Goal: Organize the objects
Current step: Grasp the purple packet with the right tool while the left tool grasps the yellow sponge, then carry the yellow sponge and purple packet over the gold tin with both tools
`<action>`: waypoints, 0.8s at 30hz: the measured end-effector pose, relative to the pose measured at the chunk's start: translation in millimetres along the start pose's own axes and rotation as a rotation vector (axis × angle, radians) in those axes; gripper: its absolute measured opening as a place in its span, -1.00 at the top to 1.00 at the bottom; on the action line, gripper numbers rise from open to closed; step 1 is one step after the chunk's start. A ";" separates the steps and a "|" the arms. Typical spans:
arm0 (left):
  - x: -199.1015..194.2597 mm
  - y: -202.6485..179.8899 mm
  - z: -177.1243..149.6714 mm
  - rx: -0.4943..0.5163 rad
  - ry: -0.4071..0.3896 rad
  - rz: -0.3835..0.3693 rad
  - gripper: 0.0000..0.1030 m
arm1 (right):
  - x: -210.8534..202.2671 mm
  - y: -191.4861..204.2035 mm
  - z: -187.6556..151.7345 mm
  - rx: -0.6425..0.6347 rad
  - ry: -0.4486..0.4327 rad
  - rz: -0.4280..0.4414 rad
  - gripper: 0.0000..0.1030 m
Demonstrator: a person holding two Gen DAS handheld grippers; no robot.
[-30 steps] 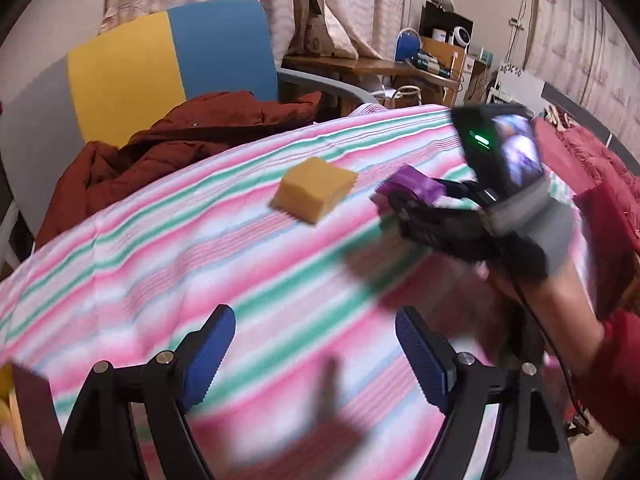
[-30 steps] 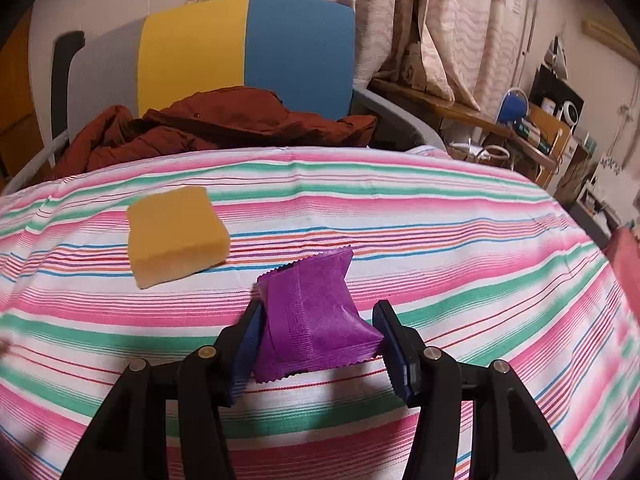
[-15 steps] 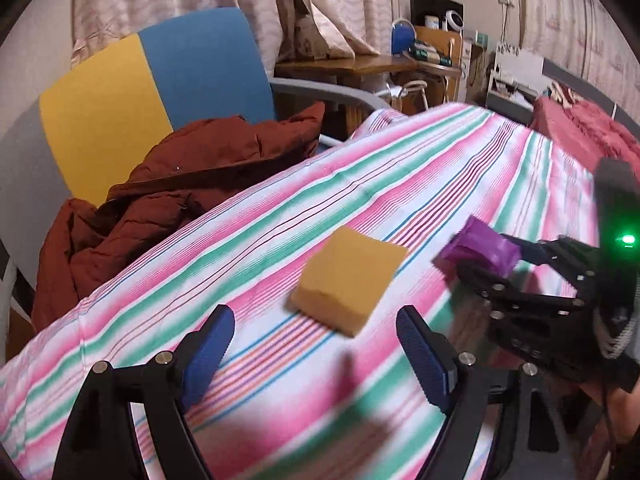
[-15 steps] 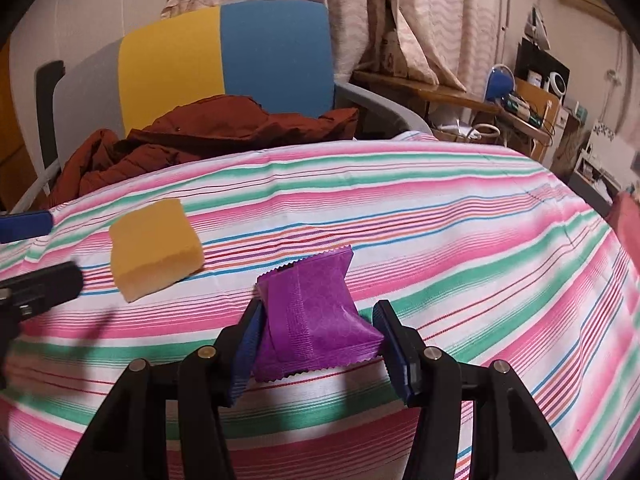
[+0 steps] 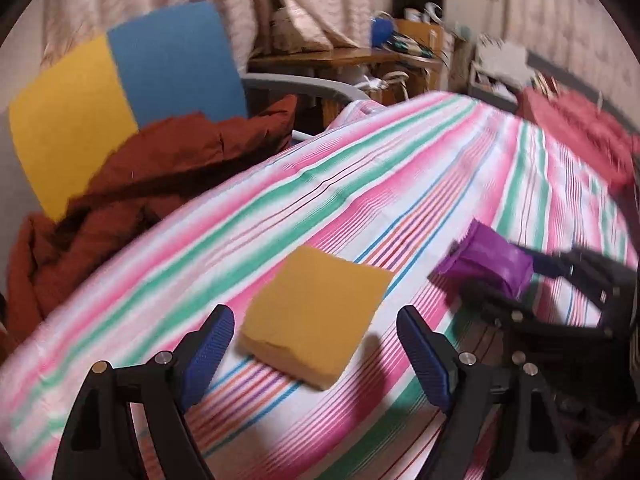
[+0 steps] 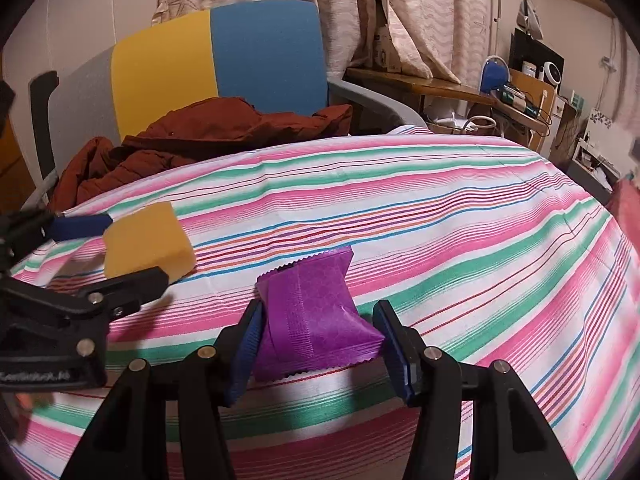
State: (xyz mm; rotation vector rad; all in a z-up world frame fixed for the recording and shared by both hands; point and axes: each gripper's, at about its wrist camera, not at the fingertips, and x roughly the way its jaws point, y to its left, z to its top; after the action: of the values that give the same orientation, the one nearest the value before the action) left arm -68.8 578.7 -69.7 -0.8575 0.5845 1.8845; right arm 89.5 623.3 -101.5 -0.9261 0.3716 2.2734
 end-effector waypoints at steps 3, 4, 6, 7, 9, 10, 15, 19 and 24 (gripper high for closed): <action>2.6 -3.6 -4.0 0.021 -0.018 0.028 -0.65 | -0.7 0.0 -0.1 -0.002 -0.005 -0.002 -0.10; 4.3 -6.6 -5.5 0.045 -0.015 0.036 -0.65 | -0.7 0.6 -0.2 -0.005 -0.006 0.000 -0.10; 5.6 -10.3 -6.3 0.064 -0.010 0.027 -0.62 | -1.2 0.7 -0.4 -0.008 -0.008 -0.004 -0.10; 6.2 -12.1 -6.4 0.072 -0.007 0.028 -0.56 | -1.3 0.9 -0.6 -0.008 -0.009 -0.006 -0.10; 7.8 -10.2 -6.7 0.064 -0.004 0.036 -0.43 | -1.7 0.8 -1.0 -0.008 -0.011 -0.010 -0.10; 7.9 -6.1 -7.4 0.044 -0.008 0.042 -0.28 | -1.4 0.9 -0.6 -0.008 -0.012 -0.012 -0.10; 1.1 11.5 -13.3 -0.055 -0.030 -0.005 -0.18 | -2.8 1.4 -1.5 -0.009 -0.019 -0.022 -0.10; -8.6 10.7 -22.7 -0.080 -0.054 -0.004 -0.15 | -6.3 1.2 -1.7 -0.007 -0.039 -0.033 -0.10; -35.2 9.4 -42.8 -0.115 -0.117 -0.021 -0.15 | -15.2 -0.4 -1.3 0.004 -0.085 -0.045 -0.10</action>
State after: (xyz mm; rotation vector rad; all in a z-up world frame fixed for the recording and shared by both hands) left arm -53.2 524.7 -69.7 -0.8170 0.3969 1.9499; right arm 98.8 616.0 -91.7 -0.8243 0.3147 2.2619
